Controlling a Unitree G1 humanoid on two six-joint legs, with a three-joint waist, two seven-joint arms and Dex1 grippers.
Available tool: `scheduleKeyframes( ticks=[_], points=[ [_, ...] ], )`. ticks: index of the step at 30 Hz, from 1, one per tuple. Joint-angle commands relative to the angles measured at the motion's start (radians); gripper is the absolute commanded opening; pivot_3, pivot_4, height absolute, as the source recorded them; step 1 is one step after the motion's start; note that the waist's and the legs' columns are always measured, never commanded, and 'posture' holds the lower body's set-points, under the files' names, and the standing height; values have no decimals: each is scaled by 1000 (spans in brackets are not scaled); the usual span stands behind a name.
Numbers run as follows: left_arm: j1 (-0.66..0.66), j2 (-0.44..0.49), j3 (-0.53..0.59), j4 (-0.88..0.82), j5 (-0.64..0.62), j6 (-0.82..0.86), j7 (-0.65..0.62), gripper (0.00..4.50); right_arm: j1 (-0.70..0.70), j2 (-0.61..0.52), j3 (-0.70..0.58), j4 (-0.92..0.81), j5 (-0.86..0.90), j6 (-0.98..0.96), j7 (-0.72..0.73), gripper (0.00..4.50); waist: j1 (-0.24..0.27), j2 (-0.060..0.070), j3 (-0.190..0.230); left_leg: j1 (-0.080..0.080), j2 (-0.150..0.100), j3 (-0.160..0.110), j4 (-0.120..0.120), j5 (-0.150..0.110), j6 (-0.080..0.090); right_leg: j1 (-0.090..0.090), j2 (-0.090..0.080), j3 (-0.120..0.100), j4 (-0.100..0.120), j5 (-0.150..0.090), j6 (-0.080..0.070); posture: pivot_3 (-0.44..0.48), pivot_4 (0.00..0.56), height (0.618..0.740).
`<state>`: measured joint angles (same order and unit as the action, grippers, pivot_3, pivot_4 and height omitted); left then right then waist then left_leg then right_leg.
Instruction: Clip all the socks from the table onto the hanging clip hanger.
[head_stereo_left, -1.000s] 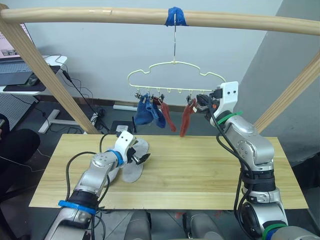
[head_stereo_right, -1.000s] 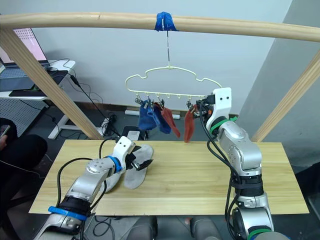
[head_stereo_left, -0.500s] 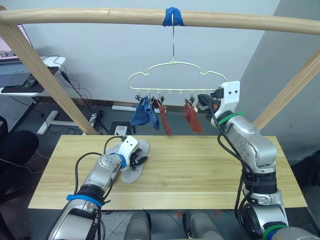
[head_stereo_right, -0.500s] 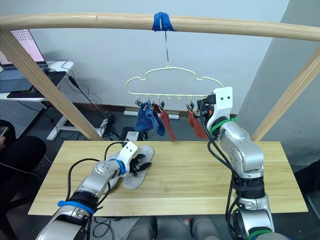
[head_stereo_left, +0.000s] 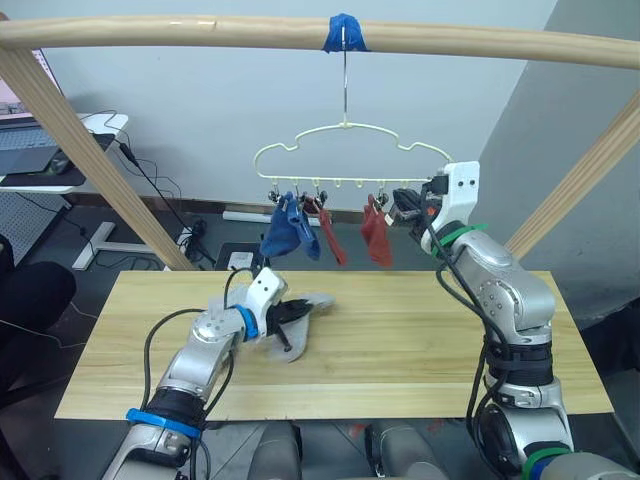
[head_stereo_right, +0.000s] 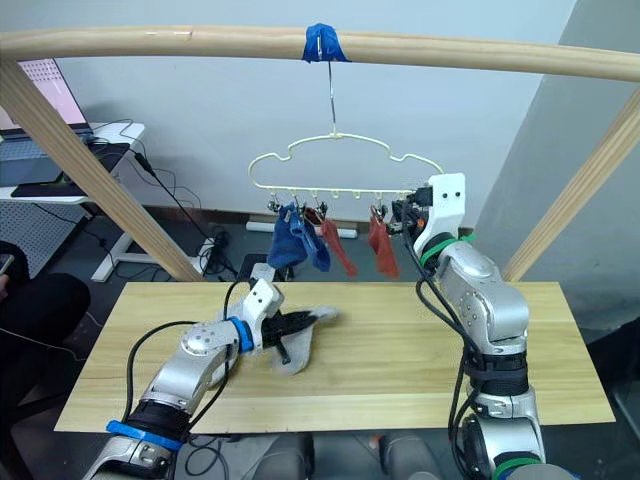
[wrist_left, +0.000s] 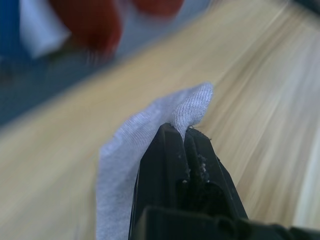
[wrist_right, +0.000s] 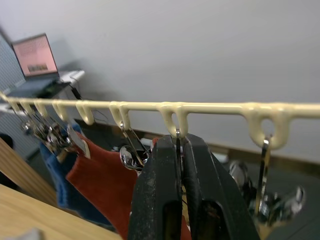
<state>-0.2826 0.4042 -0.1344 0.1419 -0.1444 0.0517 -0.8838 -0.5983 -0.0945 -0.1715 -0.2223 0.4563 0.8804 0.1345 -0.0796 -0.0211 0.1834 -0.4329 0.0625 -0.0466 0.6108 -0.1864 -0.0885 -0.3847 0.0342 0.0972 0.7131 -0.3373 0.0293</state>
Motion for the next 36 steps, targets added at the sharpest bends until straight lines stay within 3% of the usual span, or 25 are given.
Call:
scheduleKeyframes(
  ticks=[1,5,12,36],
  points=[
    [-13,-56,38,-136,-89,-71,16,60,-32,12,-99,-39,106,139,-49,0,0,0,0,0,0,0,0,0,0,0,0,0,0,0,0,-60,163,740],
    [-13,-125,19,-158,-52,-182,74,60,-88,60,-213,-73,245,339,-130,0,-1,0,0,0,0,0,0,0,0,0,0,0,0,0,0,-70,165,740],
    [-20,-170,-23,-140,14,-279,136,60,-173,144,-356,-104,359,518,-271,0,-4,0,0,0,0,0,0,0,0,0,0,1,-1,0,0,-84,164,740],
    [-72,-164,-8,-51,34,-417,193,60,-218,182,-457,-99,443,626,-367,0,-8,0,0,0,0,1,-1,0,0,0,0,1,-2,0,0,-92,164,740]
  ],
)
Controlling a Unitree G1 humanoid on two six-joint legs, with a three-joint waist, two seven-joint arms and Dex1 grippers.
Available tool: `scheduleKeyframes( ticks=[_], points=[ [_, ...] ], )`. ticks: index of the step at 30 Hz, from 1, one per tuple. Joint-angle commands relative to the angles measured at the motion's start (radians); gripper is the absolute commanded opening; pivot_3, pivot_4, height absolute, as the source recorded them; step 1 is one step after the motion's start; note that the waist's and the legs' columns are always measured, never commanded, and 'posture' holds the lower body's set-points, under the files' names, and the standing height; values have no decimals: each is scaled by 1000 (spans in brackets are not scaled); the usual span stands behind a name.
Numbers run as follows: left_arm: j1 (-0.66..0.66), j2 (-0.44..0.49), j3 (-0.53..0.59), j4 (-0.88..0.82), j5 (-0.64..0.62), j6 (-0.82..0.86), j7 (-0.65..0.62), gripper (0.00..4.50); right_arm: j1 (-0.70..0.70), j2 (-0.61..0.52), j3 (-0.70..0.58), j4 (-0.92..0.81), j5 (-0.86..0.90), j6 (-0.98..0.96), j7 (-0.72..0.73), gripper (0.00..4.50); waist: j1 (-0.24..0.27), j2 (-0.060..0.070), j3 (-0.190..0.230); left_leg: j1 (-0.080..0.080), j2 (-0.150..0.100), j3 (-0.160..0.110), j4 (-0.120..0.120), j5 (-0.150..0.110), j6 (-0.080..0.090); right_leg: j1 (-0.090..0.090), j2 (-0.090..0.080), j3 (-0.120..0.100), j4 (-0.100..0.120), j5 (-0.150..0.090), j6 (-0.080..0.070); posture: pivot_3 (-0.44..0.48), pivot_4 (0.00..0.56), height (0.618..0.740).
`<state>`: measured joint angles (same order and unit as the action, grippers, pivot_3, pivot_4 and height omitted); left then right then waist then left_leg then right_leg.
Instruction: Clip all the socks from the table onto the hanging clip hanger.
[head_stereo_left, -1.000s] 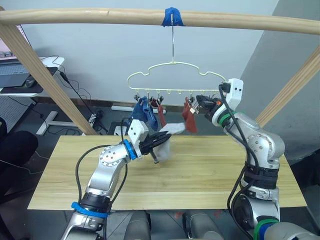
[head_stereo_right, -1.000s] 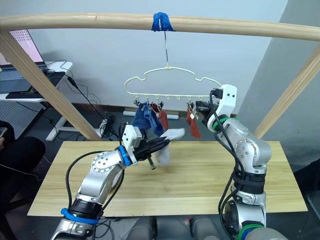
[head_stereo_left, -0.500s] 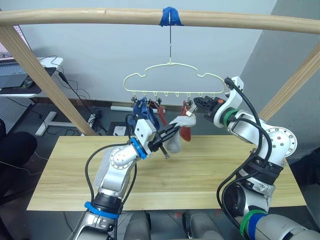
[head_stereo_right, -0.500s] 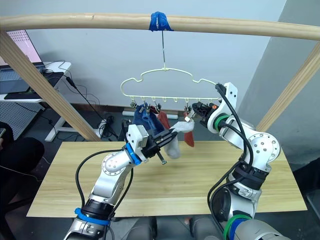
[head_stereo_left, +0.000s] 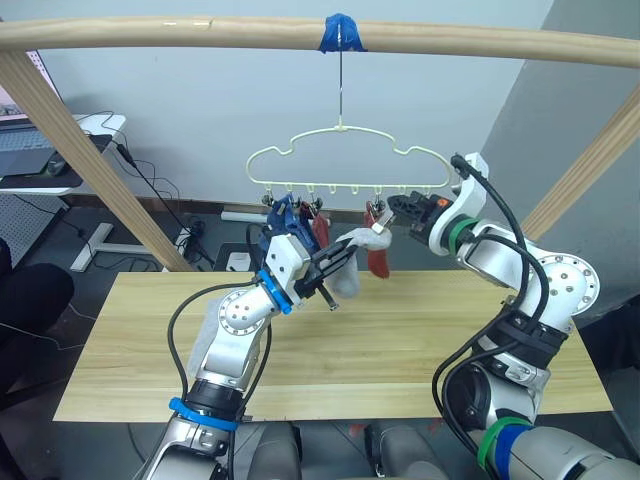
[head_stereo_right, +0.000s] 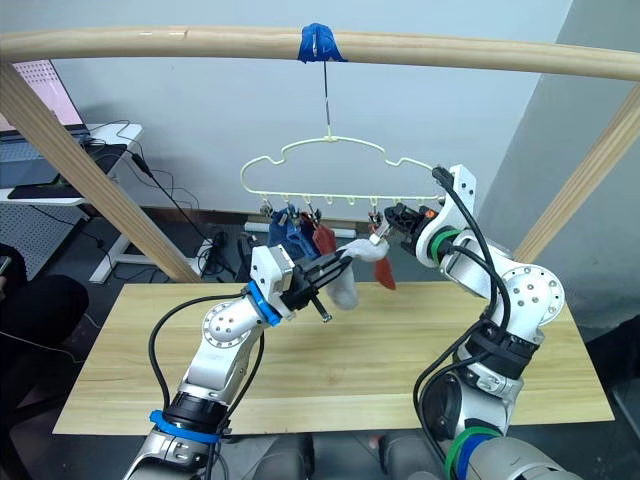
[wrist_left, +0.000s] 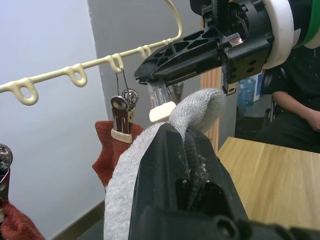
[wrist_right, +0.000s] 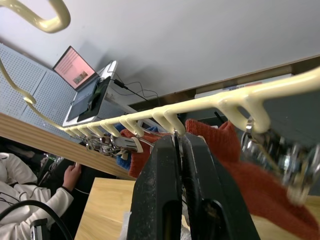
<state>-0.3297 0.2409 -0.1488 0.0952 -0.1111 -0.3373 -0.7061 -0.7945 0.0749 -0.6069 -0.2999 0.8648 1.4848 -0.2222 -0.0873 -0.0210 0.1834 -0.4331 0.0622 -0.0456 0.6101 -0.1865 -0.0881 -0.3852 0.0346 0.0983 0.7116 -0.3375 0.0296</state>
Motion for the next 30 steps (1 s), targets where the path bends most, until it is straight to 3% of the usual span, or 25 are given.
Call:
scheduleKeyframes(
  ticks=[1,18,21,24,30],
  points=[
    [-27,0,6,-2,3,-32,16,60,-26,18,-29,-23,41,30,-14,0,0,0,0,0,0,0,0,0,0,0,0,0,0,0,0,-90,164,740],
    [-34,6,3,-6,0,-51,31,60,-37,26,-31,-32,40,100,19,0,0,0,0,0,0,0,0,0,0,0,0,0,-1,0,0,-78,167,740],
    [-35,7,1,-8,-3,-49,28,0,-35,28,-32,-32,39,99,22,790,-1,0,0,0,0,0,0,0,0,0,0,0,-1,0,1,-78,167,740],
    [-47,4,0,-9,-8,-39,28,0,-32,27,-32,-33,44,99,29,2005,-1,0,0,0,0,0,0,0,0,-1,0,0,-1,-1,1,-78,165,740],
    [-74,-17,-12,-2,-10,-10,29,0,-23,2,-55,-51,45,102,40,3901,0,0,0,-1,0,0,-1,0,0,-1,0,0,-1,-1,1,-72,165,740]
  ],
)
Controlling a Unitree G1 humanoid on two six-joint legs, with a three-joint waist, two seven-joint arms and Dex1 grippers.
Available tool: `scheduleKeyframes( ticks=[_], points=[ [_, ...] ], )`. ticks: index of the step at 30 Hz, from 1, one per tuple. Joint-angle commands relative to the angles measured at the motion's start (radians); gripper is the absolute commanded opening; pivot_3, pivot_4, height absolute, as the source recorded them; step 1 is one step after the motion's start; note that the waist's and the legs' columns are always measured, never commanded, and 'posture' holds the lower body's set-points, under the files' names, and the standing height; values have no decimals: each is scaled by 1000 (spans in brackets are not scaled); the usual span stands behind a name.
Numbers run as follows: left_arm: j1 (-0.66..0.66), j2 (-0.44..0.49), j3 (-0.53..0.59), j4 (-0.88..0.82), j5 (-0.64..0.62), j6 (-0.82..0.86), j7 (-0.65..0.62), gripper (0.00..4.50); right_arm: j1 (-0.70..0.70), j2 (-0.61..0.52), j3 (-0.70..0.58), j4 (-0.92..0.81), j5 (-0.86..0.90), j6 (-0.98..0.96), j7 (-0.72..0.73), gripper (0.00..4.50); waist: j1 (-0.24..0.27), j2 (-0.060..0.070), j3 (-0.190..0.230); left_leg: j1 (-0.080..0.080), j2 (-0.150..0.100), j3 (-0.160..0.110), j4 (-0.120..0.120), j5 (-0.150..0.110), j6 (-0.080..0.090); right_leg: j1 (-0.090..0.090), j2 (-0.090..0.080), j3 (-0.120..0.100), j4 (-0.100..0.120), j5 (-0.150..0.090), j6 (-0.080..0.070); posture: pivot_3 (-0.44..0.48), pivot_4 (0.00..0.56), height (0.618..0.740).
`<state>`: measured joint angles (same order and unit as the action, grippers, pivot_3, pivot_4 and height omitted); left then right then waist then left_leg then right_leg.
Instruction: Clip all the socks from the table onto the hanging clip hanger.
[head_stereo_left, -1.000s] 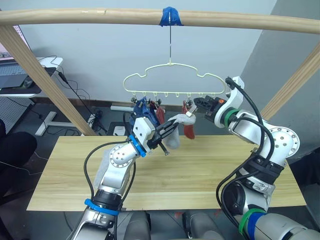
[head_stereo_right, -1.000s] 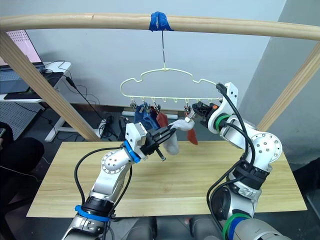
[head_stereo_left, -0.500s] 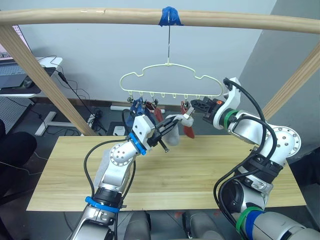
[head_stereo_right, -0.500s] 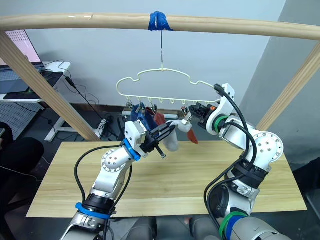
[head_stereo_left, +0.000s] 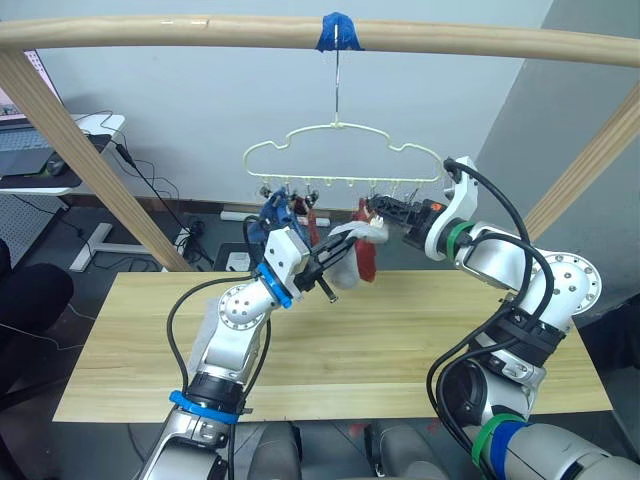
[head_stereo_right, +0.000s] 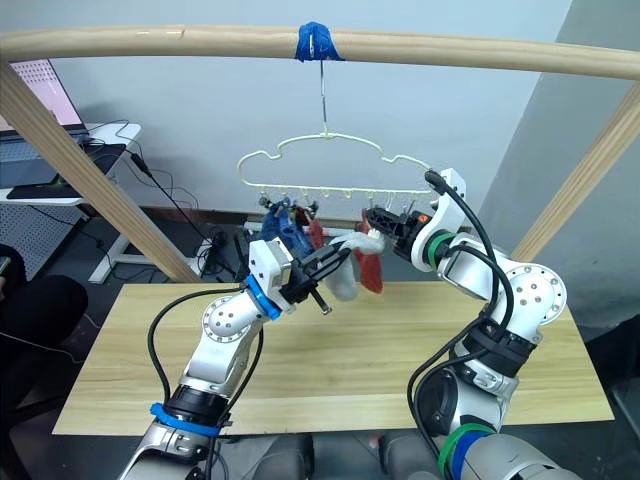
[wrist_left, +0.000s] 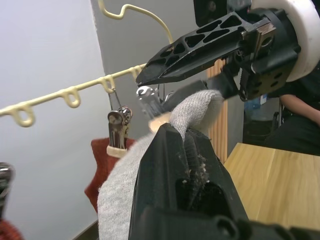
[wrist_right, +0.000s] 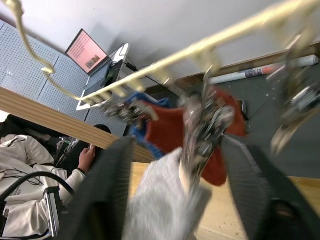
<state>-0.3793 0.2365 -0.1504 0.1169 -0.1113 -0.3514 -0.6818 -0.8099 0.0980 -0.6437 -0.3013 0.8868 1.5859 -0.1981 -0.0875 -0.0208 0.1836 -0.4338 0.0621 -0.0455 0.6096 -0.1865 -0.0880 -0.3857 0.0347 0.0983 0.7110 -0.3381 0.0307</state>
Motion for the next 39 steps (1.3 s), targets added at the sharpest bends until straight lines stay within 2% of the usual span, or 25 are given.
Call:
scheduleKeyframes(
  ticks=[1,5,8,11,16,21,24,28,31,32,33,34,35,36,39],
  points=[
    [-28,-18,-15,-13,-8,10,4,0,-6,-35,-28,-57,23,3,19,4311,0,0,0,0,0,0,0,0,0,0,0,0,0,0,0,-73,166,740],
    [-39,-42,-33,25,0,45,2,0,14,-96,-42,-110,33,2,43,4416,0,0,0,0,0,0,0,0,0,0,0,0,-1,0,0,-82,166,740],
    [-46,-89,-40,61,-46,118,-8,0,89,-208,60,-203,7,-64,115,4416,0,0,0,0,0,0,-1,0,0,0,0,0,-1,-1,1,-99,164,740],
    [-56,-135,-18,82,-109,209,-9,636,169,-280,151,-276,-20,-152,167,4500,-4,1,0,-1,0,1,-1,0,0,-1,0,1,-3,-2,3,-114,162,740],
    [-59,-145,11,85,-183,327,-39,2141,285,-335,283,-345,-113,-334,198,4500,-28,1,0,-1,0,1,-1,0,0,0,1,1,-3,-2,3,-126,162,740],
    [-16,-85,39,0,-250,459,-81,3637,388,-343,427,-362,-243,-528,216,4500,-43,1,1,-1,1,1,-1,0,0,0,1,1,-3,-2,4,-118,170,740],
    [17,-24,96,-90,-320,612,-61,4487,428,-336,519,-343,-341,-658,221,4500,-48,1,1,-1,1,1,-1,0,0,0,1,2,-3,-2,4,-102,178,740],
    [36,63,160,-195,-373,792,-2,4487,454,-311,597,-300,-446,-798,219,4500,-48,1,2,-1,1,-1,-1,0,0,0,1,0,-3,-2,4,-77,185,740],
    [41,118,171,-262,-331,867,69,4500,463,-287,631,-255,-506,-883,217,3975,-41,0,3,-1,1,-1,-1,0,0,0,1,0,-3,-2,4,-77,185,740],
    [50,130,169,-287,-305,851,86,4500,464,-288,648,-238,-535,-911,219,3671,-37,0,3,-1,1,-1,-1,0,0,0,1,0,-3,-2,4,-77,185,740],
    [58,144,174,-310,-324,865,70,4500,463,-286,661,-223,-557,-931,220,3227,-32,0,3,-1,1,-1,-1,0,0,0,1,0,-4,-2,4,-77,185,740],
    [66,162,176,-330,-342,876,46,4500,460,-280,669,-206,-576,-951,216,2995,-28,0,3,-1,1,-1,-1,0,0,0,1,1,-4,-2,4,-77,185,740],
    [72,178,178,-349,-366,890,18,4500,457,-272,674,-190,-593,-971,210,2995,-25,0,4,-1,1,-1,-1,0,0,0,1,1,-4,-2,4,-77,185,740],
    [79,193,183,-368,-394,907,-8,4500,453,-263,677,-176,-609,-986,202,2995,-22,0,5,-1,1,-1,-1,0,0,0,1,0,-4,-2,4,-36,193,740],
    [102,208,199,-421,-446,894,-63,4500,441,-245,690,-131,-662,-1035,191,2995,-11,1,7,-1,1,-1,-1,0,0,0,0,0,-4,-2,4,-34,194,740]
  ],
)
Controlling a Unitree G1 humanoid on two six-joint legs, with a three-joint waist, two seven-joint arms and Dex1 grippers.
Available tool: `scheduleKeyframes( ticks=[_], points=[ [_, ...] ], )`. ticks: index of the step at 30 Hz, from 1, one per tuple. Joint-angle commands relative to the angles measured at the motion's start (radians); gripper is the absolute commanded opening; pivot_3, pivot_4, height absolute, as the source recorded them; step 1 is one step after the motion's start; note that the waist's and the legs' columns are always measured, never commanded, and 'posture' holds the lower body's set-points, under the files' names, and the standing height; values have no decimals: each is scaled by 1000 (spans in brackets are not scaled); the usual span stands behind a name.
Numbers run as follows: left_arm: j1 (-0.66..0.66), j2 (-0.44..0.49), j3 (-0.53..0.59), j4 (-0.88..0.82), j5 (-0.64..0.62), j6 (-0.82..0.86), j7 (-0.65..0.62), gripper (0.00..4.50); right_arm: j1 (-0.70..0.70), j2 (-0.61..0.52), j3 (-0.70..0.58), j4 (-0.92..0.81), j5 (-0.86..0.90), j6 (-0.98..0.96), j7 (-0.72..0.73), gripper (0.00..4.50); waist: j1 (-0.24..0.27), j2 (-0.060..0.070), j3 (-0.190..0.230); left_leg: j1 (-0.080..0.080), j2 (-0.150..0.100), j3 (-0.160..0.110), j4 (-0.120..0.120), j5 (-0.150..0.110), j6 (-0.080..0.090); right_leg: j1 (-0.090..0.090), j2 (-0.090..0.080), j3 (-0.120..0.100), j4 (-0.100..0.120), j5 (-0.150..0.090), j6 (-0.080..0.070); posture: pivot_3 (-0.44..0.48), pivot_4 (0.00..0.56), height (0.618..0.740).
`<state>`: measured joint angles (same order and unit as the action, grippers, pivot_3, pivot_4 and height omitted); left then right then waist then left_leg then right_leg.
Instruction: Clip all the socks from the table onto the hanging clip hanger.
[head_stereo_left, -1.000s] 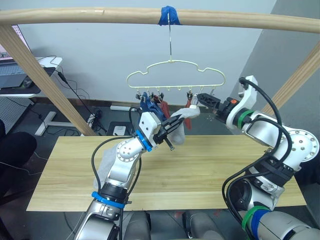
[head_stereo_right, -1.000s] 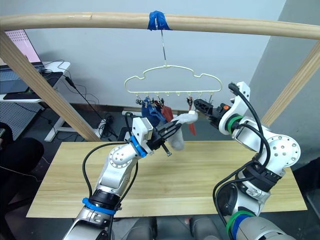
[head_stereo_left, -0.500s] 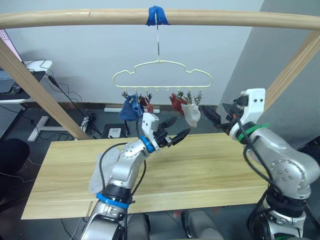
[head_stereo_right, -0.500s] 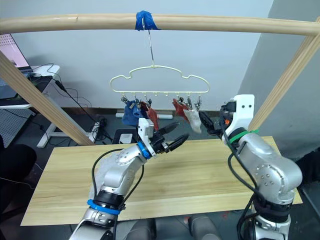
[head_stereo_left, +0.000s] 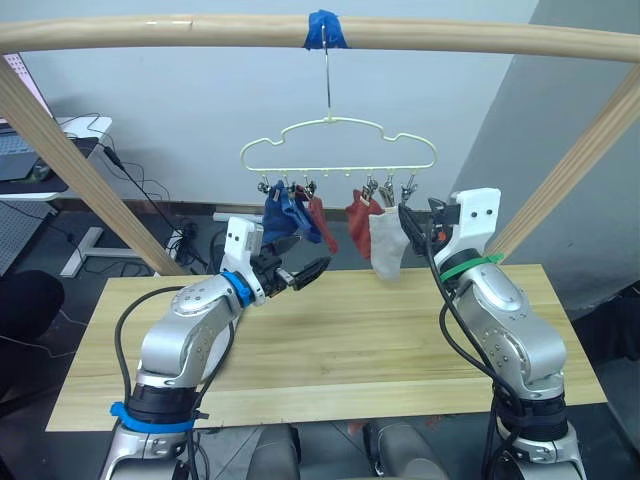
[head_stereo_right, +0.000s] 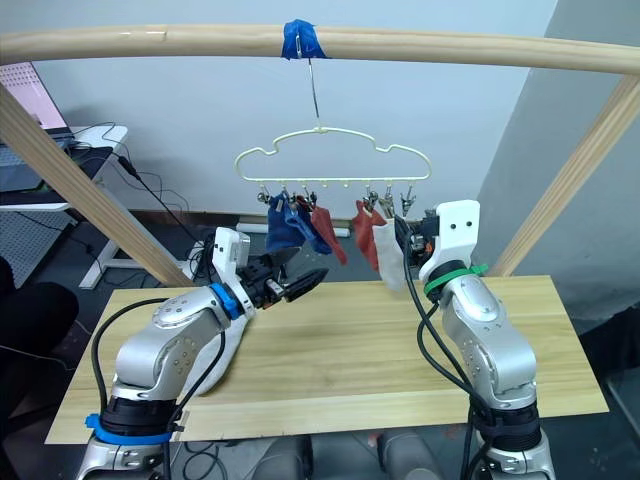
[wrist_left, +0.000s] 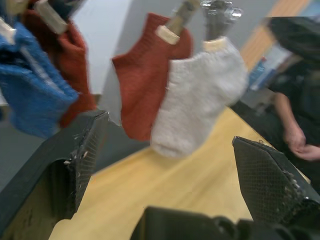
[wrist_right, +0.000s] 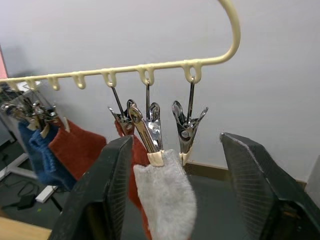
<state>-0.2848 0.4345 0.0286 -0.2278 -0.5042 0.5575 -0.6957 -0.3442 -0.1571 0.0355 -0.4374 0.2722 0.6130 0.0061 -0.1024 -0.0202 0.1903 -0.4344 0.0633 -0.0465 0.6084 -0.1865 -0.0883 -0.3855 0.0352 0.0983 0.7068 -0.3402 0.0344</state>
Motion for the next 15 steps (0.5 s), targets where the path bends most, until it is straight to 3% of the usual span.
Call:
scheduleKeyframes(
  ticks=[1,8,15],
  points=[
    [12,7,27,-91,-83,-7,-63,4500,-30,13,14,22,-67,-79,-17,2995,9,0,1,0,0,0,0,0,0,0,0,0,0,0,0,-24,195,740],
    [14,-4,38,-156,-209,30,-96,4500,-67,43,4,109,-143,-136,-46,2995,23,-1,5,0,0,0,0,0,0,0,-1,0,0,0,0,-14,197,740],
    [11,8,20,-165,-177,-10,-102,4500,-101,63,-5,171,-194,-159,-66,2995,27,-1,6,0,0,0,0,0,0,0,-1,0,0,1,-1,-9,196,740]
  ],
)
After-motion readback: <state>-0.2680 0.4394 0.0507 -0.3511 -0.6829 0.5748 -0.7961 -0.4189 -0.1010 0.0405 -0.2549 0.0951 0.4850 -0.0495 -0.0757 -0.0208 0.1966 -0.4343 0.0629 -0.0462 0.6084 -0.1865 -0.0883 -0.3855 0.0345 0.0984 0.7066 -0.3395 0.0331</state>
